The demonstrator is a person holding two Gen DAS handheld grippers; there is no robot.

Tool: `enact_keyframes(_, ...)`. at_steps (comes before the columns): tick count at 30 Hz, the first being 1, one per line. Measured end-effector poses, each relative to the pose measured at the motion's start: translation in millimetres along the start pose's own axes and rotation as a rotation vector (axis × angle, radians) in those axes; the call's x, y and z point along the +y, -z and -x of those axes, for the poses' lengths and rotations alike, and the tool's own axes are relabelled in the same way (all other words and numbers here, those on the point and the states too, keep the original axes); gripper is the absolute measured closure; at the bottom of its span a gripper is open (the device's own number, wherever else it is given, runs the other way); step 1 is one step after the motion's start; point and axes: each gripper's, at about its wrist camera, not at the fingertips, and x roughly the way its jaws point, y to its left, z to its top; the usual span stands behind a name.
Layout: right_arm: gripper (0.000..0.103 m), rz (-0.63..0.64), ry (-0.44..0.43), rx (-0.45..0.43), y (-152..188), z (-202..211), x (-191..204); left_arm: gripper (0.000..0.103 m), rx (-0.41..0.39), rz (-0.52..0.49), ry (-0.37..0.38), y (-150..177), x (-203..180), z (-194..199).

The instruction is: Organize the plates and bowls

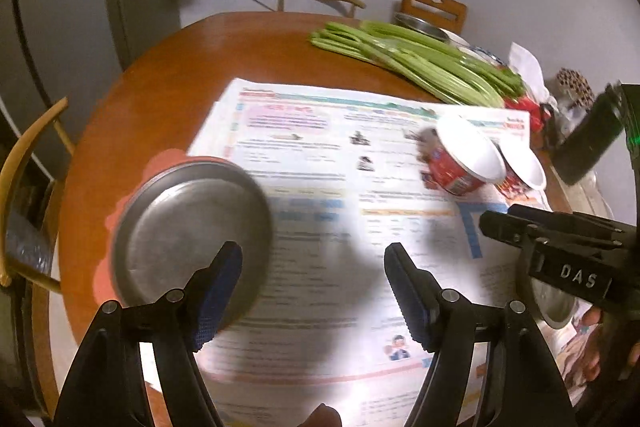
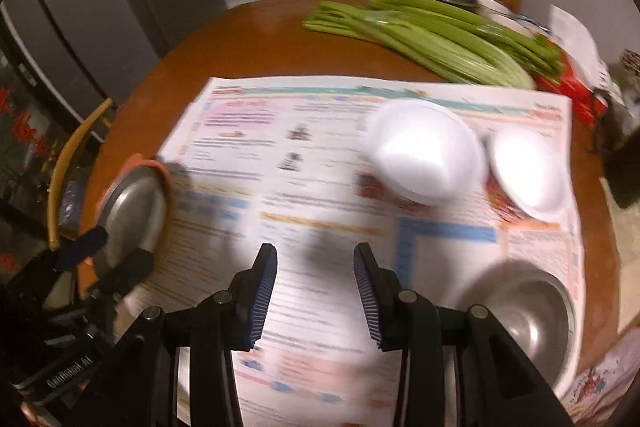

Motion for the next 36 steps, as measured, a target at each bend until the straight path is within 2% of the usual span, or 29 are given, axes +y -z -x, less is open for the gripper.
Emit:
enact_keyframes(1, 0.063, -0.012, 0.007, 0.002, 3.9, 2.2, -8.8, 0.028, 0.006, -0.003, 0.006, 2.2, -5.9, -2.5)
enact_keyframes(4, 0.063, -0.073, -0.048, 0.009, 13.1, 8.2, -37.2, 0.028, 0.038, -0.034, -0.008, 8.6, -25.9, -11.8)
enact_keyframes(11, 0.063, -0.099, -0.045, -0.041, 32.1, 27.9, -75.9, 0.028, 0.046, -0.092, -0.009, 22.7, -73.4, -13.8)
enact_keyframes(20, 0.063, -0.139, -0.023, -0.084, 54.9, 47.1, -130.9, 0.028, 0.005, -0.046, -0.005, 28.1, -121.3, -16.7)
enact_keyframes(24, 0.063, -0.162, -0.007, -0.08, 62.2, 49.5, -161.1, 0.028, 0.002, -0.057, 0.015, 31.3, -147.7, -21.1)
enact_keyframes(30, 0.063, -0.189, 0.013, -0.057, 72.8, 46.4, -200.9, 0.028, -0.004, -0.062, 0.001, 31.7, -175.3, -35.4)
enact_keyframes(36, 0.063, -0.206, 0.042, -0.03, 78.9, 40.0, -226.5, 0.028, 0.053, -0.078, 0.015, 33.3, -193.7, -59.2)
